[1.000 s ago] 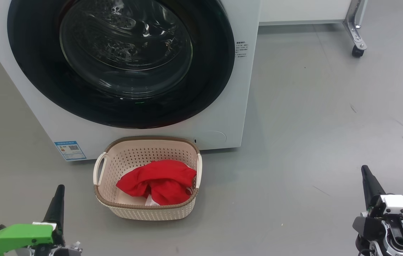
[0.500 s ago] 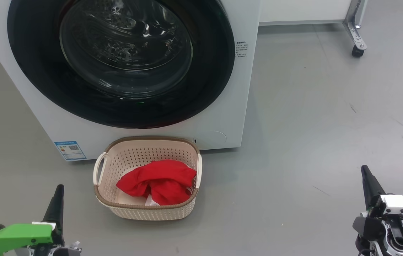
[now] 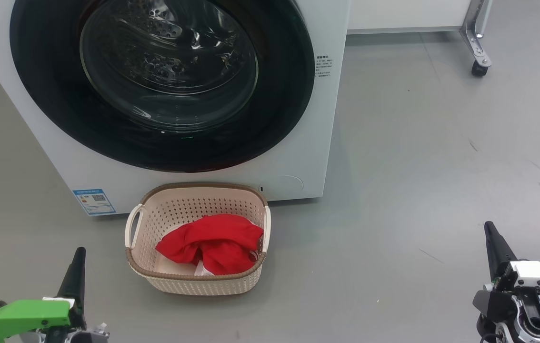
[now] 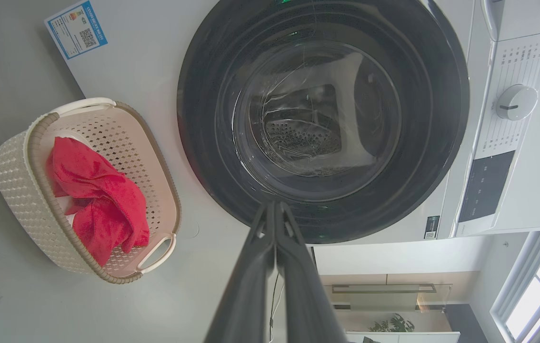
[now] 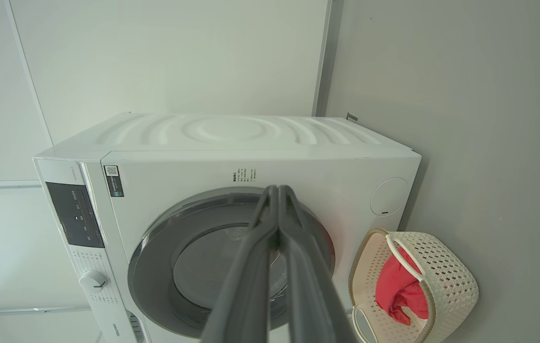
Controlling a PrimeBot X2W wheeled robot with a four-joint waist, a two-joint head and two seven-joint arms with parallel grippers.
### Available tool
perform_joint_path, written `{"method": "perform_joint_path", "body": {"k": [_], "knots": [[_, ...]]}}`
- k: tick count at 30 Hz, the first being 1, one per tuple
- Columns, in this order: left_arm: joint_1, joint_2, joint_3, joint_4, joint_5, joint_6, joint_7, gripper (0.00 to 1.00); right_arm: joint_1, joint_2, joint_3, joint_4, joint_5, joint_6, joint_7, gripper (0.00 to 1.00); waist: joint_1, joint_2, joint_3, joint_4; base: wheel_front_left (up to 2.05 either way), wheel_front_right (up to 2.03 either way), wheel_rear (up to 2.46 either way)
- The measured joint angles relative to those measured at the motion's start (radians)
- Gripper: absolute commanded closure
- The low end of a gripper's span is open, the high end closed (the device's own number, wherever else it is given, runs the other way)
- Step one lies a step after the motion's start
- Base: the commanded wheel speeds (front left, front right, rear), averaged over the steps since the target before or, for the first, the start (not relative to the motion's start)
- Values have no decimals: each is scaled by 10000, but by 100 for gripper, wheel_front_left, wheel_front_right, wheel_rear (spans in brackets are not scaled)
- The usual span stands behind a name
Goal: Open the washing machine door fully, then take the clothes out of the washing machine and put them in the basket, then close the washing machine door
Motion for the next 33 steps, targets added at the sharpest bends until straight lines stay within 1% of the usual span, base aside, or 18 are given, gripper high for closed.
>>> {"method": "perform_joint_path", "body": {"k": [33], "knots": [[-56, -10, 44, 2, 0, -2, 31, 100, 0, 8, -27, -6, -2, 0, 29, 100, 1, 0, 2, 0, 0, 0, 0]]}}
